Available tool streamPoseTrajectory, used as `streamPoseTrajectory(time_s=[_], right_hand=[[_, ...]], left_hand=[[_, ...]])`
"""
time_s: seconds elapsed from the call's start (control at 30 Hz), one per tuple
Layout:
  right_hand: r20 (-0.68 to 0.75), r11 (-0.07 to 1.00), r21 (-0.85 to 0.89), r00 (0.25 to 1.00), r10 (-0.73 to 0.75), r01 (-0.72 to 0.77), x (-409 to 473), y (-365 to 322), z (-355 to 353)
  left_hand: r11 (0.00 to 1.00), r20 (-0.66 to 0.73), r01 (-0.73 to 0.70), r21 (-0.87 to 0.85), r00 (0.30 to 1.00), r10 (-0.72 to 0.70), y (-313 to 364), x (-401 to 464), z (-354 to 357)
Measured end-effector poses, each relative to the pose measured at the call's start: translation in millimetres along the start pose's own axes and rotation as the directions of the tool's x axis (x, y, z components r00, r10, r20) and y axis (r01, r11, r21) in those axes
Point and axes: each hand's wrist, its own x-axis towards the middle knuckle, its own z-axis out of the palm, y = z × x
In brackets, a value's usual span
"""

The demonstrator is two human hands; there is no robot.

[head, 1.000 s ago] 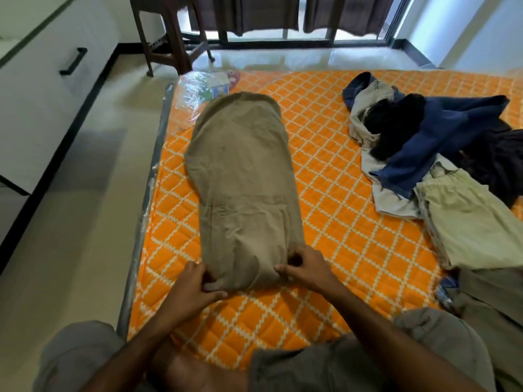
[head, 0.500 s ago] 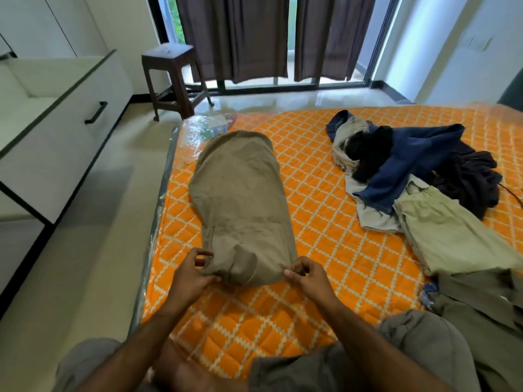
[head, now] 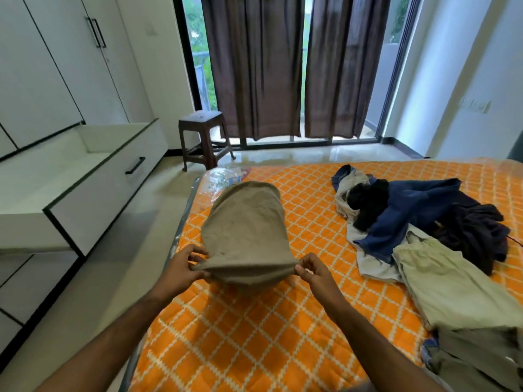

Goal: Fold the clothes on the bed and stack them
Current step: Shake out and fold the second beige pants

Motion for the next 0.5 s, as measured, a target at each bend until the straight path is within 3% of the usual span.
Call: streamPoseTrajectory(time_s=[0.2,0.3,0.4,0.5], right_hand=[[-0.044,0.97,0.201,0.991,-0.128,0.134,21.4,-38.9,-11.4],[0.029,0.947,0.282,0.985,-0.171,0.156,30.2,-61.3,-17.9],[0.123,0.958,0.224,0.969,-0.212,0.181,26.2,-76.6,-25.5],[0.107,0.962,0.134,0.961,-0.254,0.239,27.1,-79.6,-25.5]], left_hand=[[0.996,-0.146,-0.042,-0.077,0.989,0.03,39.7,4.3,-13.6],[0.996,-0.189,-0.044,-0.079,0.982,0.029,65.6,0.9,-18.2],[0.998,-0.189,-0.056,-0.009,0.98,0.053,88.6,-5.3,-18.3],[0.998,-0.207,-0.051,0.049,0.976,0.06,105.5,-1.9,-17.5]])
